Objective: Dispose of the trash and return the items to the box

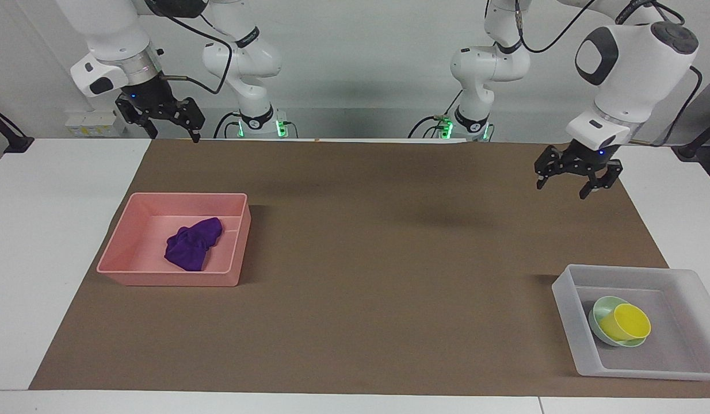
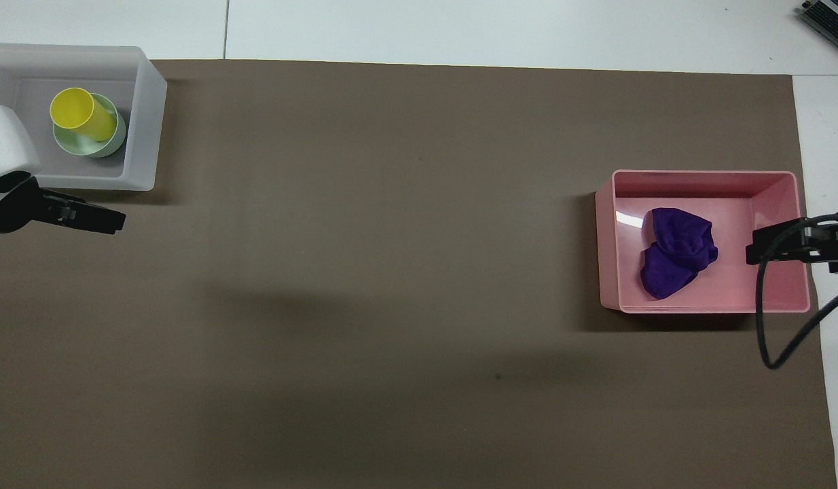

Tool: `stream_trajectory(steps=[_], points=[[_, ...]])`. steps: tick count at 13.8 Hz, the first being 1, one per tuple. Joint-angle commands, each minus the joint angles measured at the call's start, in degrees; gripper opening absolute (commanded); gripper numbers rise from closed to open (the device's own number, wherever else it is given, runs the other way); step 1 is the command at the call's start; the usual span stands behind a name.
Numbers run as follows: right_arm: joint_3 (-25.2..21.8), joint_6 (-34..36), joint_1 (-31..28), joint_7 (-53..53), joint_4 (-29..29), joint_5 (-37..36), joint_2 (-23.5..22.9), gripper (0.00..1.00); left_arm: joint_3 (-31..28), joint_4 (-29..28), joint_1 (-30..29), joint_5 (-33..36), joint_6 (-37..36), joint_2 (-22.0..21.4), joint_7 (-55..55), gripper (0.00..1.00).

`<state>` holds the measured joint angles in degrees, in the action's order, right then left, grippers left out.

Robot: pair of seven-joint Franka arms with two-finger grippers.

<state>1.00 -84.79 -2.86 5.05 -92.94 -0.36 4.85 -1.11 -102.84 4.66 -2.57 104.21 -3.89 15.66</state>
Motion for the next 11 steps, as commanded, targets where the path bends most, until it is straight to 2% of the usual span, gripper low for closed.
stream_trajectory(steps=[1, 5, 11], points=[[0.23, 0.5, -0.83, -1.53, -1.54, 0.89, 1.56, 1.0, -0.56, 5.88, 1.14, 1.87, -6.19, 1.42, -2.56, 1.0], [0.23, 0.5, -0.92, -1.53, -1.54, 0.97, 1.56, 1.0, -0.65, 11.61, 0.53, 1.07, -12.09, 3.72, -3.53, 1.0], [0.23, 0.5, -0.92, -1.53, -1.54, 0.97, 1.56, 1.0, -0.65, 9.77, 0.7, 1.25, -11.67, 2.93, -5.73, 1.0]])
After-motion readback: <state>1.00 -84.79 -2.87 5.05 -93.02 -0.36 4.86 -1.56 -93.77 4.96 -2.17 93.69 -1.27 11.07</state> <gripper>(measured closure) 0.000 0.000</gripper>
